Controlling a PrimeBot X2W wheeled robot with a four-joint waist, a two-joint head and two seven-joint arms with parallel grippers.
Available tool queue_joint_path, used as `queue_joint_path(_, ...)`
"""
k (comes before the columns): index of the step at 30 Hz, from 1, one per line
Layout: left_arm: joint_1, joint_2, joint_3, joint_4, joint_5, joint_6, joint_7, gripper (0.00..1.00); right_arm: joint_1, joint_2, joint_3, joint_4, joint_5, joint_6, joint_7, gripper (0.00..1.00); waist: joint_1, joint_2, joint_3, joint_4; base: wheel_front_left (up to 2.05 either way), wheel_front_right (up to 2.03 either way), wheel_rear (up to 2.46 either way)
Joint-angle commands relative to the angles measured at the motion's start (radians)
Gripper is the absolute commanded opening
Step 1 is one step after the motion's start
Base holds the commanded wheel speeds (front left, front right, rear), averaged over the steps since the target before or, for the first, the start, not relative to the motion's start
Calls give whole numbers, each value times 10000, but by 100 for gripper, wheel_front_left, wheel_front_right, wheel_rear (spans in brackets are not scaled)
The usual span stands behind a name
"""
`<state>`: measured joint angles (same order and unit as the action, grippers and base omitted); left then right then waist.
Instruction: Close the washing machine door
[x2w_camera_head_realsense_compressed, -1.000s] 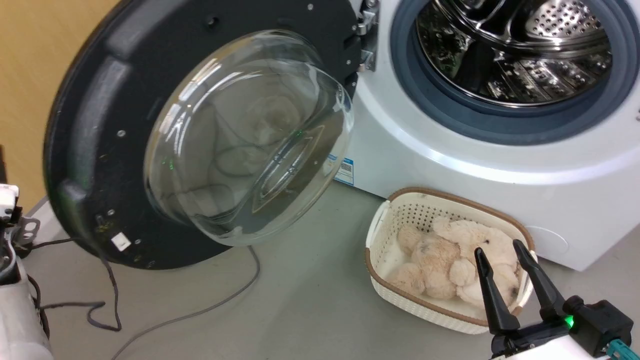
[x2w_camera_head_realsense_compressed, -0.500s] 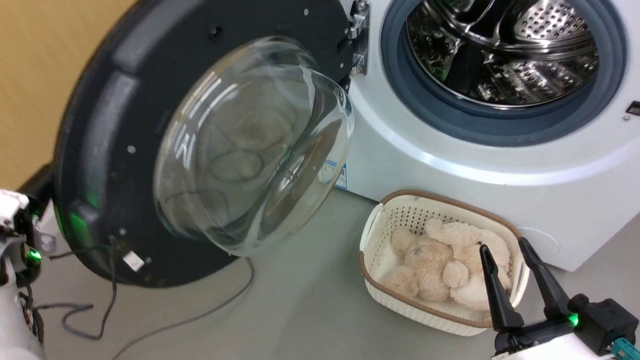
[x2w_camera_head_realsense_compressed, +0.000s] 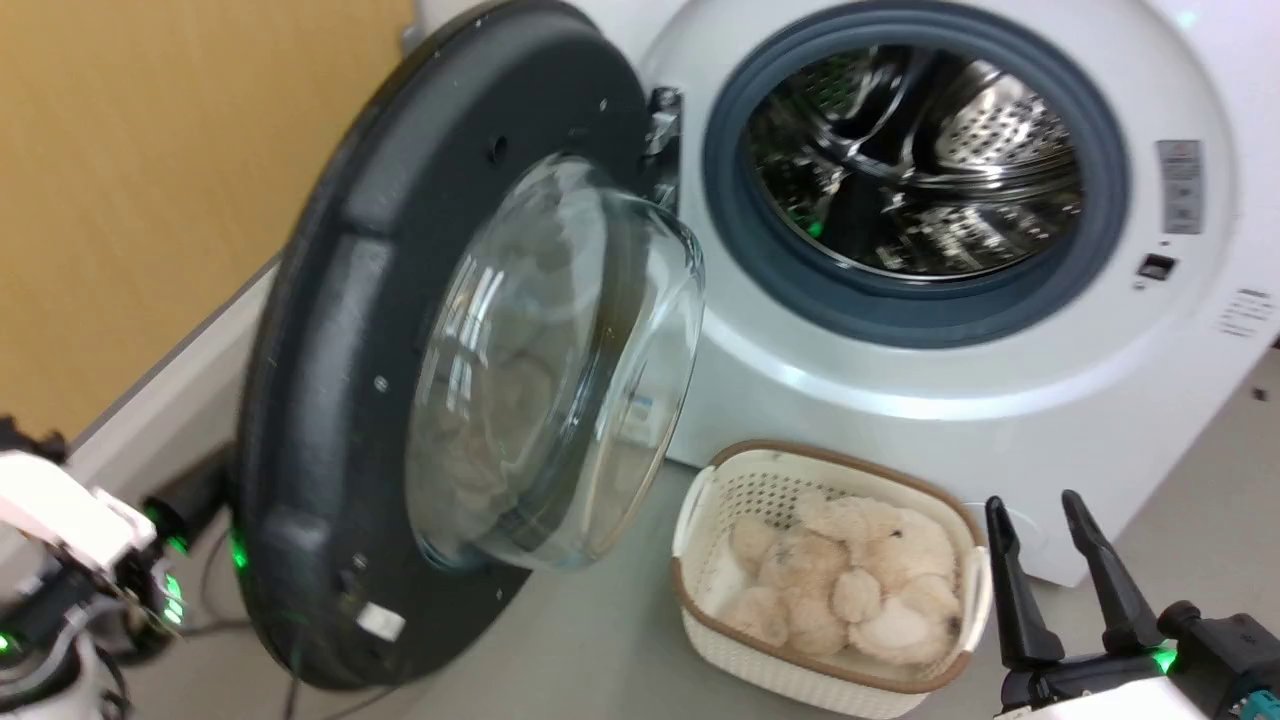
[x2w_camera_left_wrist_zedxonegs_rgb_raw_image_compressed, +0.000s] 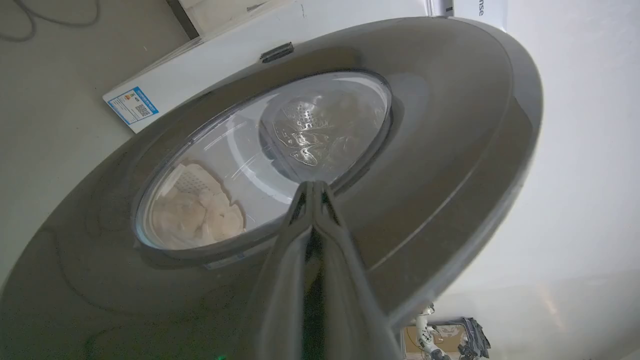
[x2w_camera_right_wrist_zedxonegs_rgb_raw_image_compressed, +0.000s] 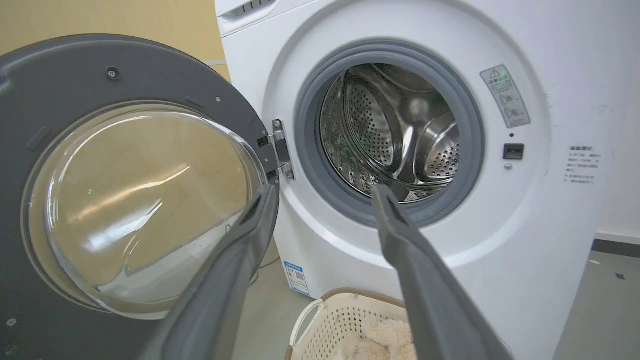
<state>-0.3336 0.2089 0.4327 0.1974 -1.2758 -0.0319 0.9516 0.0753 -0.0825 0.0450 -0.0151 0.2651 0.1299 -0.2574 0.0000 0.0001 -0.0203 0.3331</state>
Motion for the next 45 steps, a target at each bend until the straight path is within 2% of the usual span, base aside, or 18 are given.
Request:
queue_joint_path(1,442,-366,-136,-402,-155,166,192,0,102,78,-92,-40,17,8,-44,100,0,-1,-195,-283,0,0,0)
queue_joint_path(6,1149,-1153,-382,-1297,-531,714,367,0,386,51,-83,-50,-63,8,-44,100,0,-1,-276,-725,0,0,0)
queue_joint_path(11,1774,-1523,-846,-1920,-1249,1107,226,0,532,42,-269,-224,480,8,-44,100,0,-1,-182,-1337,0,0,0)
queue_joint_path(12,2123,-1574,-1303,-2210,-1902,1250,-142,0,576,-14,-275,-289,534,8,-44,100,0,-1,-89,-1730,0,0,0)
queue_joint_path(15,2462,-1581,-2047,-2336,-2765,1280,-827,0,549,-75,-197,-297,598,8,-44,100,0,-1,29,-2145,0,0,0)
queue_joint_path(21,3021,-1584,-3616,-2401,-3467,947,-1877,0,415,-224,-36,-379,686,8,-44,100,0,-1,269,-3077,0,0,0)
queue_joint_path(26,3138,-1585,-4759,-2225,-2677,300,-2518,0,189,-404,72,-481,587,8,-44,100,0,-1,692,-4000,0,0,0)
queue_joint_path(29,2961,-1586,-5209,-1912,-2640,64,-3042,0,35,-422,135,-501,561,8,-44,100,0,-1,978,-4605,0,0,0)
queue_joint_path(35,2114,-1586,-5749,-1218,-2884,-228,-4637,0,-135,-345,209,-507,569,8,-44,100,0,-1,1490,-5765,0,0,0)
queue_joint_path(36,2114,-1586,-5749,-1218,-2884,-228,-4637,0,-135,-345,209,-507,569,8,-44,100,0,-1,1490,-5765,0,0,0)
queue_joint_path(45,-178,-1586,-5902,419,-3114,-242,-7399,0,-396,-151,350,-516,646,8,-44,100,0,-1,2059,-7048,0,0,0)
